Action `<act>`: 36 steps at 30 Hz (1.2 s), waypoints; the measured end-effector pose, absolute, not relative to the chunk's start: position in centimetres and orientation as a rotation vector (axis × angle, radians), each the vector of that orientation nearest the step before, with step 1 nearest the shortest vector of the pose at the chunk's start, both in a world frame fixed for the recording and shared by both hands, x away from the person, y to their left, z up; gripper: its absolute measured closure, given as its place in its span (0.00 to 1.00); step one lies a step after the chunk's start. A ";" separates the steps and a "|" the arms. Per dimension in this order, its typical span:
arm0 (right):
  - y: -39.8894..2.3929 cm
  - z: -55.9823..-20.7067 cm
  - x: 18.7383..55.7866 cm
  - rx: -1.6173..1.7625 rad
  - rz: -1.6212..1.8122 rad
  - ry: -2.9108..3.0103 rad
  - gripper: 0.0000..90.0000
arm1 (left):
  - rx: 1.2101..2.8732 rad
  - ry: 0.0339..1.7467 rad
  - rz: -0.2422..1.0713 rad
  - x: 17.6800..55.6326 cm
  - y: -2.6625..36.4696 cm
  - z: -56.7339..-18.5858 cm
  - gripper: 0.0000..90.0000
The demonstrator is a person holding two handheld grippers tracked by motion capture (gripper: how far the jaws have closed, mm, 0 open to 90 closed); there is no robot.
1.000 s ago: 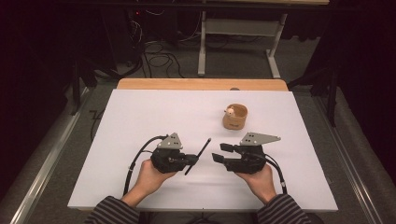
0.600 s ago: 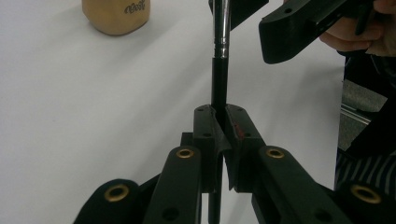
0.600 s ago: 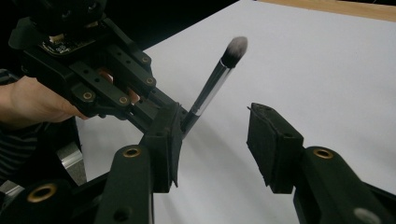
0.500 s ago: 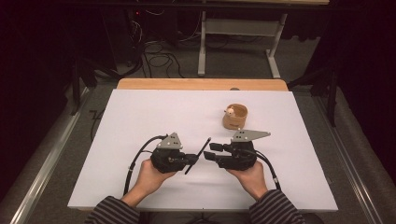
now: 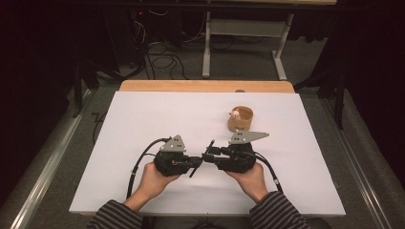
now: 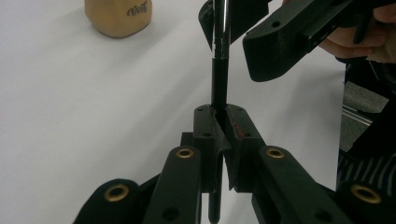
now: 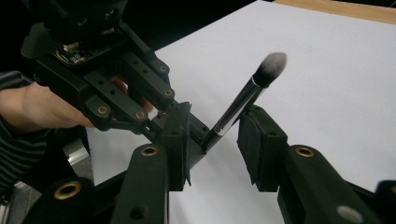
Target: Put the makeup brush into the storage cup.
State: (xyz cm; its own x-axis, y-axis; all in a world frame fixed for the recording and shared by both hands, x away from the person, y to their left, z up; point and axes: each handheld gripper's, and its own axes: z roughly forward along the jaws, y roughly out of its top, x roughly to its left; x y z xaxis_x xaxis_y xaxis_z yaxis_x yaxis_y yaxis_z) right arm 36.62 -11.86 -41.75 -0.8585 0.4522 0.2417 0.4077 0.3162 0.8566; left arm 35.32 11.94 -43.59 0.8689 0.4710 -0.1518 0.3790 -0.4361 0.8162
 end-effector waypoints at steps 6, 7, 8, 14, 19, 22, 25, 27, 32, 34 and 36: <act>-11.6 -41.8 36.8 0.825 1.640 2.511 0.76 | 2.070 0.622 0.122 35.3 12.0 -43.6 0.93; -11.6 -41.8 36.8 0.827 1.641 2.512 0.77 | 2.070 0.622 0.122 35.4 12.0 -43.6 0.93; -11.6 -41.7 36.9 0.830 1.641 2.513 0.77 | 2.070 0.623 0.123 35.4 12.0 -43.6 0.93; -11.6 -41.7 36.9 0.825 1.628 2.519 0.80 | 2.074 0.621 0.126 35.3 12.0 -43.6 0.93; -11.4 -41.6 37.0 0.815 1.621 2.525 0.84 | 2.072 0.621 0.126 35.3 12.0 -43.6 0.93; -11.3 -41.5 37.0 0.811 1.619 2.527 0.86 | 2.074 0.620 0.129 35.3 12.0 -43.6 0.93; -11.1 -41.4 37.0 0.801 1.617 2.531 0.89 | 2.075 0.617 0.140 35.2 12.0 -43.5 0.93; -11.1 -41.4 37.0 0.798 1.614 2.535 0.91 | 2.073 0.613 0.146 35.2 11.9 -43.5 0.93; -11.1 -41.3 37.0 0.782 1.608 2.540 0.93 | 2.074 0.607 0.149 35.2 11.8 -43.5 0.93; -11.1 -41.2 36.9 0.769 1.610 2.545 0.94 | 2.079 0.601 0.147 35.1 11.7 -43.6 0.93; -11.0 -41.2 36.8 0.753 1.597 2.546 0.94 | 2.080 0.599 0.145 35.2 11.7 -43.6 0.93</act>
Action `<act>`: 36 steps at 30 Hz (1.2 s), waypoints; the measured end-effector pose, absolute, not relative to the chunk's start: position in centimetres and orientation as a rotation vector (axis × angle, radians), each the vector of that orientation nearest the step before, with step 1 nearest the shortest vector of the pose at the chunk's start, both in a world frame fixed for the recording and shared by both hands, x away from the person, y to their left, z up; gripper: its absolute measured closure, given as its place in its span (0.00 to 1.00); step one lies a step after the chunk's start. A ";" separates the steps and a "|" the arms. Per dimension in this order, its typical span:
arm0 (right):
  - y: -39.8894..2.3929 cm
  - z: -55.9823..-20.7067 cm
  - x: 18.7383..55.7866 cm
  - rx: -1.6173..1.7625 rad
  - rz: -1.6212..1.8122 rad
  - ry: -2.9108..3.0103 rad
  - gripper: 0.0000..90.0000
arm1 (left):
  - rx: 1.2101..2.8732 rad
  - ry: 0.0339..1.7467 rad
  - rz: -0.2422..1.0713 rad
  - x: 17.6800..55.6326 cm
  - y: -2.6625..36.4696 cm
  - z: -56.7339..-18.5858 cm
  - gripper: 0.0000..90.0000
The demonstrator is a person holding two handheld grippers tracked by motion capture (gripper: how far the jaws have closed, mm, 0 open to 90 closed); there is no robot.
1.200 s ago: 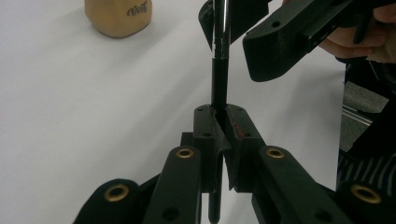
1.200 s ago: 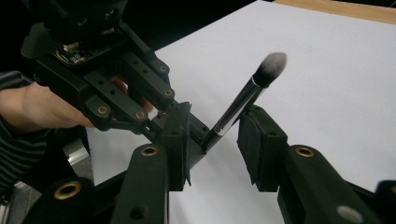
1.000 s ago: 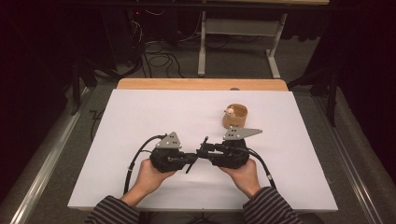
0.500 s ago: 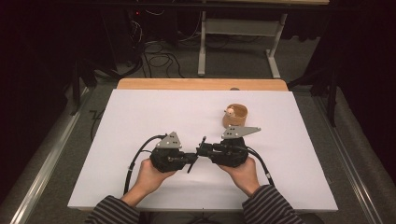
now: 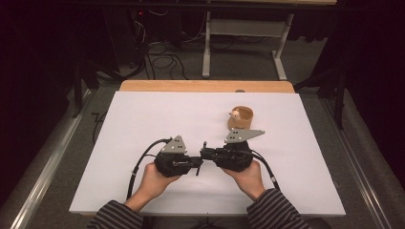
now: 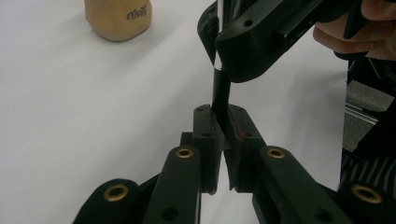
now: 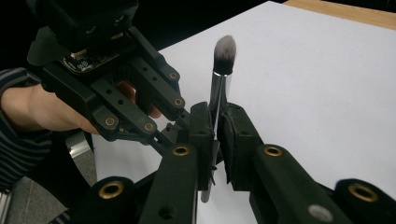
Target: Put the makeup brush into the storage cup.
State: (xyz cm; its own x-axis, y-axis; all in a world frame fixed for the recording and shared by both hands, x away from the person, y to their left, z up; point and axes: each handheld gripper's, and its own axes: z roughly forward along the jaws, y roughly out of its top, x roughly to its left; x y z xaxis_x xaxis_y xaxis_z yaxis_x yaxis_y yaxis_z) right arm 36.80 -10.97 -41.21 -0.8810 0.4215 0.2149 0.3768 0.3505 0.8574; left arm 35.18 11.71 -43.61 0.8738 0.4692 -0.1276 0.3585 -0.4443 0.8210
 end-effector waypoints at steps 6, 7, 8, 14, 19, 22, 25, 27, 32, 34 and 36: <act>-10.9 -41.1 36.9 0.738 1.588 2.552 0.95 | 2.075 0.592 0.148 35.2 11.8 -43.6 0.92; -10.9 -41.1 36.8 0.737 1.589 2.551 0.95 | 2.075 0.591 0.149 35.1 11.8 -43.6 0.92; -10.9 -41.0 36.8 0.734 1.587 2.550 0.95 | 2.074 0.590 0.150 35.1 11.8 -43.5 0.92; -10.9 -40.8 36.8 0.720 1.580 2.554 0.95 | 2.067 0.577 0.137 35.2 11.8 -43.5 0.87; -11.0 -40.7 36.9 0.722 1.586 2.550 0.95 | 2.072 0.583 0.133 35.1 11.7 -43.6 0.72; -11.0 -40.7 36.9 0.718 1.578 2.552 0.95 | 2.064 0.595 0.153 35.1 11.7 -43.5 0.60; -11.2 -40.5 36.8 0.712 1.581 2.546 0.95 | 2.056 0.611 0.156 35.2 11.9 -43.4 0.50; -11.4 -40.4 36.8 0.710 1.581 2.541 0.95 | 2.058 0.634 0.155 35.2 11.9 -43.3 0.44; -11.7 -39.9 36.8 0.712 1.560 2.539 0.95 | 2.043 0.649 0.166 35.1 12.4 -42.7 0.39; -11.9 -39.7 36.8 0.708 1.557 2.534 0.95 | 2.032 0.658 0.176 35.1 12.8 -42.5 0.38; -12.1 -39.5 36.7 0.707 1.554 2.530 0.95 | 2.027 0.673 0.183 35.1 13.2 -42.4 0.37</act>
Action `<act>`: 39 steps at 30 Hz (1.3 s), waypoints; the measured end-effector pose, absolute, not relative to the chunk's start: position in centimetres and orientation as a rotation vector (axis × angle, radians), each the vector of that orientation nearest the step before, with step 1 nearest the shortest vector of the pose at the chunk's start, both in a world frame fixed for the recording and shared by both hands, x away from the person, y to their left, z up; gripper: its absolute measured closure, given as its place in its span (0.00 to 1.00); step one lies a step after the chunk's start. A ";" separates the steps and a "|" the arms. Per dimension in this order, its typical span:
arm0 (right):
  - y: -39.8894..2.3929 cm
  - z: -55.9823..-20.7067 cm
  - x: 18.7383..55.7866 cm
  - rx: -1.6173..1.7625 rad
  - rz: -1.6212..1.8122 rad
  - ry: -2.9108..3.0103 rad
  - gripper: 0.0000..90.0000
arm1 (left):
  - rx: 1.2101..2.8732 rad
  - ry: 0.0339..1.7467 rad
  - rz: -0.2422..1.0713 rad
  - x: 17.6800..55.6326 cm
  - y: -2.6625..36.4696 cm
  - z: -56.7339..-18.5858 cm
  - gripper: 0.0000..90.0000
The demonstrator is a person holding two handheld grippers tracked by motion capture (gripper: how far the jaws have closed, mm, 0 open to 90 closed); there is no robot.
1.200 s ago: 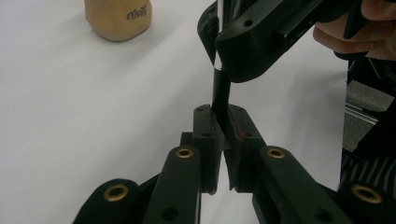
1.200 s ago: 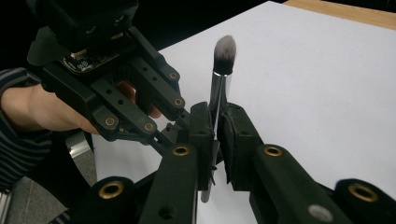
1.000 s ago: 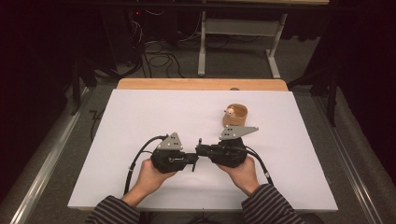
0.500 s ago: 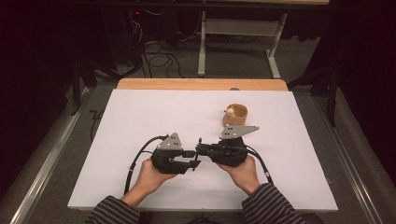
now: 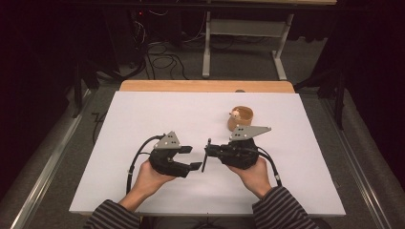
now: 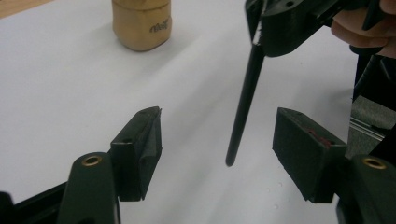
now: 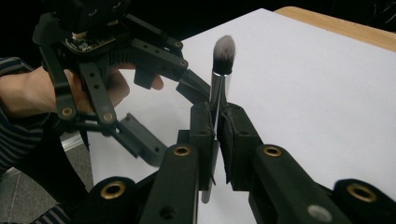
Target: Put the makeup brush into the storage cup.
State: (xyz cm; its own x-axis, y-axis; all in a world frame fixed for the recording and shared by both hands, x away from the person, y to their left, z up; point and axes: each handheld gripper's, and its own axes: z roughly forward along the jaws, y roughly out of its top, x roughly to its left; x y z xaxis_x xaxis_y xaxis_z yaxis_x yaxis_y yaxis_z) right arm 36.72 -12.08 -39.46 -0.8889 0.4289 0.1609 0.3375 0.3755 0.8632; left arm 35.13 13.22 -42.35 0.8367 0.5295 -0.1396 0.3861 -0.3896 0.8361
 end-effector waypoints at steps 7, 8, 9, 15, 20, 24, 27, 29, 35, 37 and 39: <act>-12.7 -39.1 36.7 0.712 1.531 2.527 0.95 | 2.006 0.729 0.246 34.7 14.8 -41.7 0.32; -12.9 -39.1 36.7 0.715 1.532 2.526 0.95 | 1.999 0.737 0.246 34.6 15.2 -41.7 0.32; -13.0 -39.0 36.7 0.717 1.529 2.525 0.95 | 1.993 0.747 0.250 34.6 15.5 -41.7 0.32; -13.5 -38.9 36.7 0.728 1.516 2.520 0.95 | 1.950 0.815 0.241 34.5 17.4 -41.9 0.32; -13.9 -38.8 36.7 0.737 1.505 2.515 0.95 | 1.927 0.847 0.261 34.5 18.6 -42.0 0.32; -14.3 -38.6 36.7 0.743 1.501 2.511 0.95 | 1.914 0.873 0.286 34.6 19.5 -42.2 0.32; -14.5 -38.5 36.7 0.744 1.491 2.510 0.95 | 1.903 0.903 0.309 34.8 20.2 -42.6 0.32; -14.8 -38.5 36.8 0.752 1.488 2.507 0.95 | 1.885 0.926 0.313 35.0 20.6 -42.9 0.32; -15.3 -38.3 36.9 0.765 1.467 2.502 0.95 | 1.849 0.956 0.323 35.2 21.5 -43.3 0.32; -15.5 -38.3 37.0 0.767 1.461 2.501 0.95 | 1.842 0.958 0.329 35.2 21.7 -43.4 0.32; -15.7 -38.3 37.0 0.770 1.464 2.495 0.95 | 1.823 0.962 0.337 35.1 21.9 -43.5 0.32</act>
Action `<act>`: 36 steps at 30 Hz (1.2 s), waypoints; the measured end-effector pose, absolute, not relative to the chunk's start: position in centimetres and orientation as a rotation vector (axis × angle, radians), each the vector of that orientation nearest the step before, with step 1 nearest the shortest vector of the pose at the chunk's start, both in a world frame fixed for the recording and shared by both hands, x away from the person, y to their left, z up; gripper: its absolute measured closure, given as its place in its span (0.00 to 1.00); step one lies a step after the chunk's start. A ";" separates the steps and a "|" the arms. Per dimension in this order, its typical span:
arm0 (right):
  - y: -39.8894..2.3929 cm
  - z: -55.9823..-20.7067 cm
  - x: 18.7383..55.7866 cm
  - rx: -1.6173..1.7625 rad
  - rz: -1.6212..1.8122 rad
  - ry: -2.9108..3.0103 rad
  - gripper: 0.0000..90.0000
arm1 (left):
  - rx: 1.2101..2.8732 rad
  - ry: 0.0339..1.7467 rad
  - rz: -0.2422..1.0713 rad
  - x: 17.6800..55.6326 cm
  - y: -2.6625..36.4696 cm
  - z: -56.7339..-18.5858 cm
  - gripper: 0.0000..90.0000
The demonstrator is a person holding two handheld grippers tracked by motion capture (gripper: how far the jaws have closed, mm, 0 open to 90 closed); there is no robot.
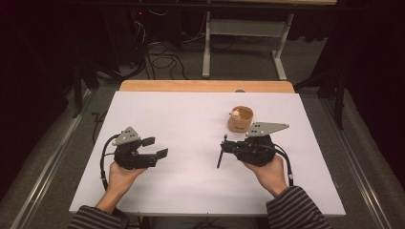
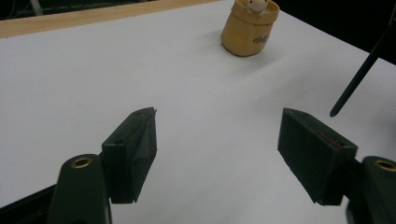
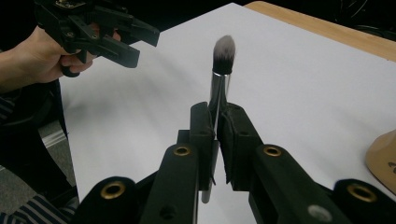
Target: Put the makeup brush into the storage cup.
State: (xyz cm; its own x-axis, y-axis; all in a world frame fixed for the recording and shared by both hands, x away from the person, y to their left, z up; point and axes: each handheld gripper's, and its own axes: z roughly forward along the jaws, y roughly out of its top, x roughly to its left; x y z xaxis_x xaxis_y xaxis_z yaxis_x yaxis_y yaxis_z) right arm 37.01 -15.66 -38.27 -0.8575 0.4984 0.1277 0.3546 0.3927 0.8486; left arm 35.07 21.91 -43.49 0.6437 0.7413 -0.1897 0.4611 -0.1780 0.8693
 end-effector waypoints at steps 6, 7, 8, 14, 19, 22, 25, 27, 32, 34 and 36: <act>-16.2 -38.2 37.1 0.775 1.490 2.480 0.95 | 1.821 0.981 0.342 35.1 22.1 -43.9 0.33; -16.3 -38.1 37.1 0.776 1.489 2.477 0.95 | 1.824 0.985 0.347 35.2 22.1 -44.0 0.33; -16.5 -38.0 37.2 0.778 1.488 2.473 0.95 | 1.828 0.986 0.351 35.2 22.2 -44.1 0.33; -17.5 -37.4 37.3 0.800 1.484 2.445 0.95 | 1.832 0.996 0.353 35.2 22.3 -44.5 0.34; -17.9 -36.8 37.5 0.810 1.464 2.431 0.95 | 1.852 1.004 0.361 35.2 22.0 -45.1 0.34; -18.1 -36.6 37.7 0.811 1.459 2.426 0.95 | 1.856 0.999 0.375 35.0 21.9 -45.2 0.35; -18.2 -36.3 37.9 0.814 1.459 2.421 0.95 | 1.862 0.999 0.378 35.0 21.8 -45.2 0.36; -18.3 -36.2 38.0 0.817 1.451 2.421 0.95 | 1.858 1.002 0.375 35.1 21.9 -45.3 0.36; -18.8 -35.9 38.3 0.835 1.445 2.402 0.95 | 1.865 1.003 0.372 35.1 21.8 -45.4 0.36; -19.1 -35.7 38.4 0.837 1.448 2.393 0.95 | 1.868 1.002 0.369 35.1 21.8 -45.5 0.36; -19.3 -35.5 38.5 0.846 1.446 2.386 0.95 | 1.867 1.006 0.366 35.1 21.8 -45.5 0.36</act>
